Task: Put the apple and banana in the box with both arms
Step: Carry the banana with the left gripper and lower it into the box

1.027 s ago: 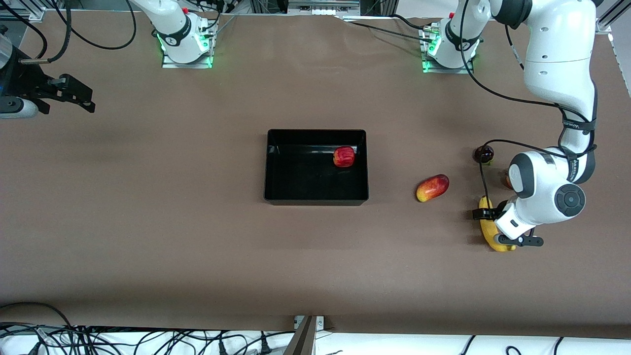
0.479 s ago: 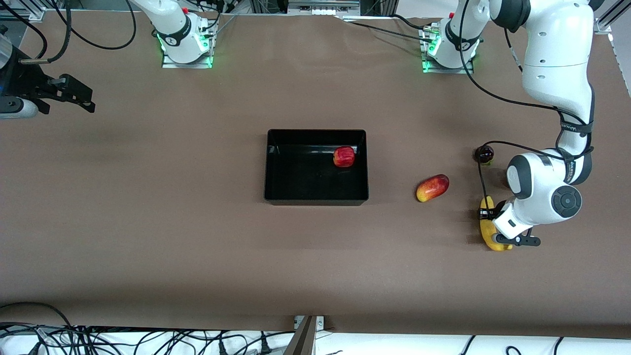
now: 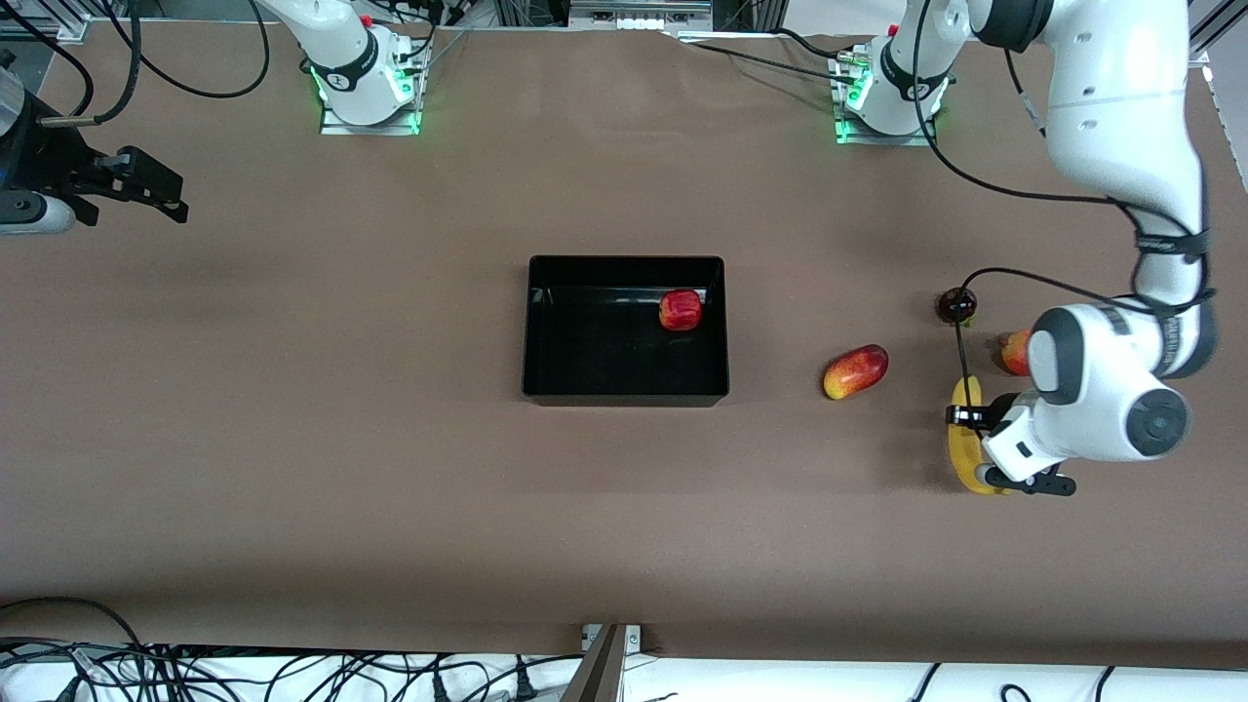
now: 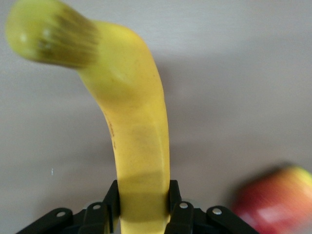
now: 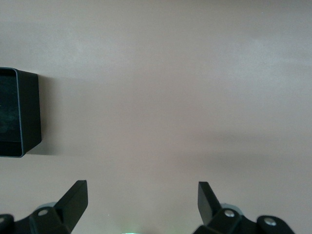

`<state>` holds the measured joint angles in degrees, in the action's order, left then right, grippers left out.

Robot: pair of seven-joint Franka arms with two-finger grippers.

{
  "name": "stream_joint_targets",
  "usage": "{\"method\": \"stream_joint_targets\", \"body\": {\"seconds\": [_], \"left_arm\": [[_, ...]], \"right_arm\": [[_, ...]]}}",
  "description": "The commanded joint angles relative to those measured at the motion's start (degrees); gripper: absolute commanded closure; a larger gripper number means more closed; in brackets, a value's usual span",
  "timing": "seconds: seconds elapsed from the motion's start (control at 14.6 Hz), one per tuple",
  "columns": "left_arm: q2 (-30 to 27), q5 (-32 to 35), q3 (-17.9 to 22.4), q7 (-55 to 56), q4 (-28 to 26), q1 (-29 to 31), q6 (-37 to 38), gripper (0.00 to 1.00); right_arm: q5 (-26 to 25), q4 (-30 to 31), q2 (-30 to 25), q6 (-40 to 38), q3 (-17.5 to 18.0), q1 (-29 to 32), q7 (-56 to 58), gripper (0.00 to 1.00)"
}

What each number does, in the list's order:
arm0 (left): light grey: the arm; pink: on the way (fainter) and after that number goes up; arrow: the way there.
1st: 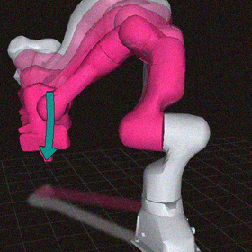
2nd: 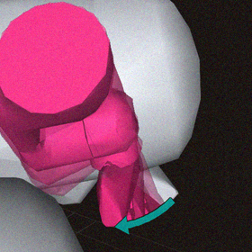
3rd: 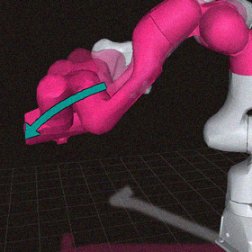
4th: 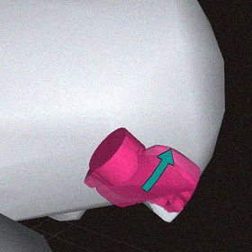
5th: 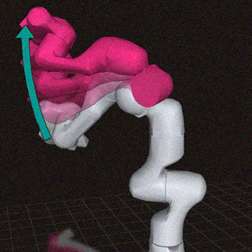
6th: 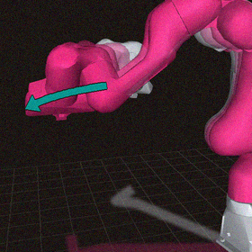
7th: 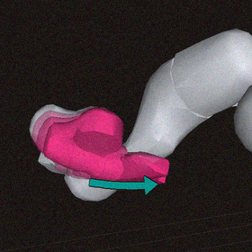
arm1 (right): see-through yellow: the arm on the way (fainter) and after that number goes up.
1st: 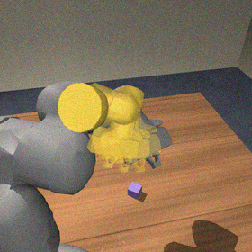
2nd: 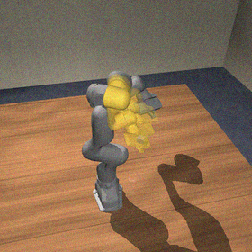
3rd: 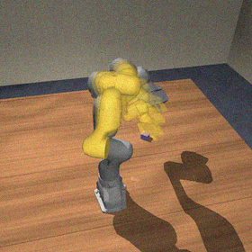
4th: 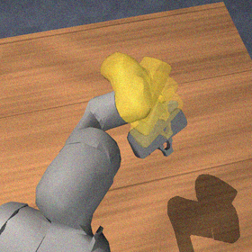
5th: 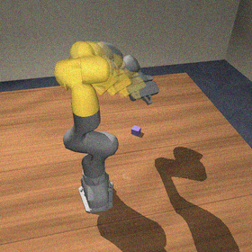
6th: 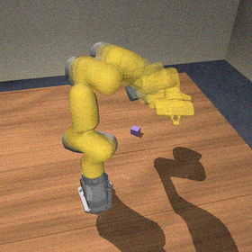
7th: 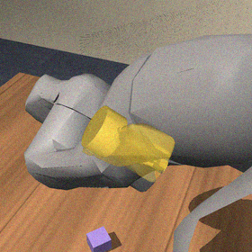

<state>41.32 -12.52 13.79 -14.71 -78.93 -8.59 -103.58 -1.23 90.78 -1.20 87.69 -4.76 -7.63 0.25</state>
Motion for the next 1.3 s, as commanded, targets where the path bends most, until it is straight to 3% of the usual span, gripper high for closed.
{"method": "stream_joint_targets", "body": {"seconds": [0.0, 0.21, 0.34, 0.55, 0.68, 0.96, 1.23], "left_arm": [[-0.3, -1.5, -1.9, -0.4, 6.1, -2.4, 12.9, 0.82], [-3.3, -1.7, -2.4, 13.3, 6.5, -9.7, 15.0, 0.84], [-4.1, -1.3, -2.9, 23.7, 6.0, -17.6, 16.8, 0.83], [-3.8, -5.6, -3.7, 32.7, 6.3, -24.0, 16.0, 0.85], [-3.5, -9.4, -3.8, 39.2, 5.4, -28.3, 11.5, 0.85], [-1.6, -8.8, -3.8, 44.2, 4.0, -35.3, 8.4, 0.85], [3.3, -8.7, -3.8, 44.7, 4.0, -38.6, 1.0, 0.84]], "right_arm": [[0.0, -1.0, 0.3, -0.2, 0.1, 0.2, -0.7, 0.0], [0.0, -1.0, 0.3, -0.2, 0.1, 0.2, -0.7, 0.0], [0.0, -1.0, 0.3, -0.2, 0.2, 0.2, -0.7, 0.0], [0.0, -1.0, 0.3, -0.2, 0.1, 0.2, -0.7, 0.0], [0.0, -1.0, 0.3, -0.2, 0.1, 0.2, -0.7, 0.0], [0.0, -1.0, 0.3, -0.2, 0.1, 0.2, -0.7, 0.0], [0.0, -1.0, 0.3, -0.1, 0.1, 0.2, -0.7, 0.0]]}}
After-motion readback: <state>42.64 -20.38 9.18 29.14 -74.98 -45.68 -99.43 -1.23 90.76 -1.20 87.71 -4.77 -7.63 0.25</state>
